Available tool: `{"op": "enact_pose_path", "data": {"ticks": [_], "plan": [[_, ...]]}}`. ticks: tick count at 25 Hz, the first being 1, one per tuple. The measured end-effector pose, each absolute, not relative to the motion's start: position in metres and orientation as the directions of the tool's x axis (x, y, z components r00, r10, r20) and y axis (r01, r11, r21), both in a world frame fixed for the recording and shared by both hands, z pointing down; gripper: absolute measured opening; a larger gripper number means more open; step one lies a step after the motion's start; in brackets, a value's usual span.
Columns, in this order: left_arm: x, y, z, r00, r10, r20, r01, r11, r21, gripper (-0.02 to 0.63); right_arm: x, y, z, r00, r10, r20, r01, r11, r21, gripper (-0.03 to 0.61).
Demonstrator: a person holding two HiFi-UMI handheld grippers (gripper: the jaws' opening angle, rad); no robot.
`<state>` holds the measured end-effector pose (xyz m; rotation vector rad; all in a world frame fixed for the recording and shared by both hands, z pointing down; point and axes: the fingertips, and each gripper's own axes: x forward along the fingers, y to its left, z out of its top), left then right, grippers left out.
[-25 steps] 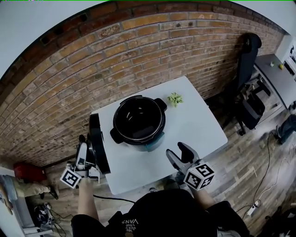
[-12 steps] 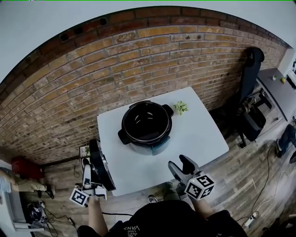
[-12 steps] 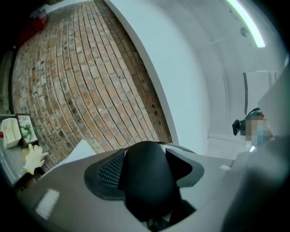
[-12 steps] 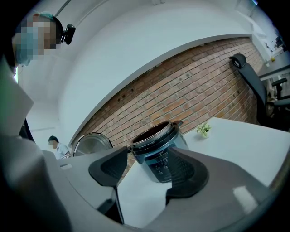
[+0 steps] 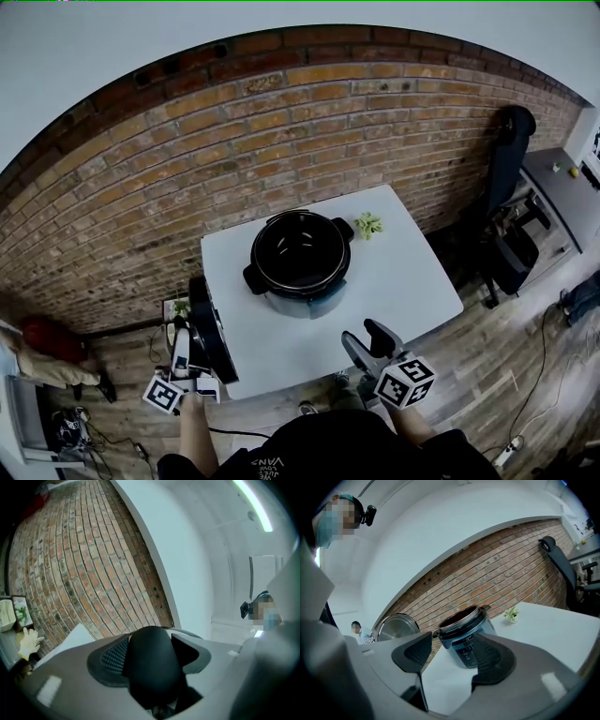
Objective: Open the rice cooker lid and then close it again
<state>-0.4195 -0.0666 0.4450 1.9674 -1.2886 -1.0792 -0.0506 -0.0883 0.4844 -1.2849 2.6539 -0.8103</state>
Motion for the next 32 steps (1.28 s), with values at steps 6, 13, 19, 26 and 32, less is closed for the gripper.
{"op": "enact_pose_path", "data": {"ticks": [6, 13, 19, 26, 32], "plan": [[-0.399, -0.102, 0.419, 0.283, -0.889, -0.361, -0.486, -0.457, 0.745, 0.282, -0.047, -0.096, 0.482, -0.641, -0.754, 0.141, -0.705, 0.506, -0.497, 0.268], [-0.371, -0.158, 0.381, 0.409, -0.850, -0.334, -0.590, -0.525, 0.613, 0.282, -0.036, -0.111, 0.480, -0.622, -0.771, 0.138, -0.717, 0.489, -0.497, 0.268], [-0.341, -0.211, 0.363, 0.518, -0.833, -0.195, -0.714, -0.547, 0.437, 0.282, -0.020, -0.128, 0.480, -0.596, -0.791, 0.137, -0.731, 0.464, -0.500, 0.268], [-0.286, -0.263, 0.363, 0.660, -0.750, -0.042, -0.697, -0.632, 0.339, 0.282, -0.006, -0.150, 0.480, -0.565, -0.814, 0.133, -0.748, 0.437, -0.500, 0.267], [-0.239, -0.289, 0.372, 0.763, -0.636, 0.119, -0.647, -0.744, 0.167, 0.282, 0.002, -0.169, 0.483, -0.551, -0.824, 0.132, -0.753, 0.422, -0.505, 0.267]]}}
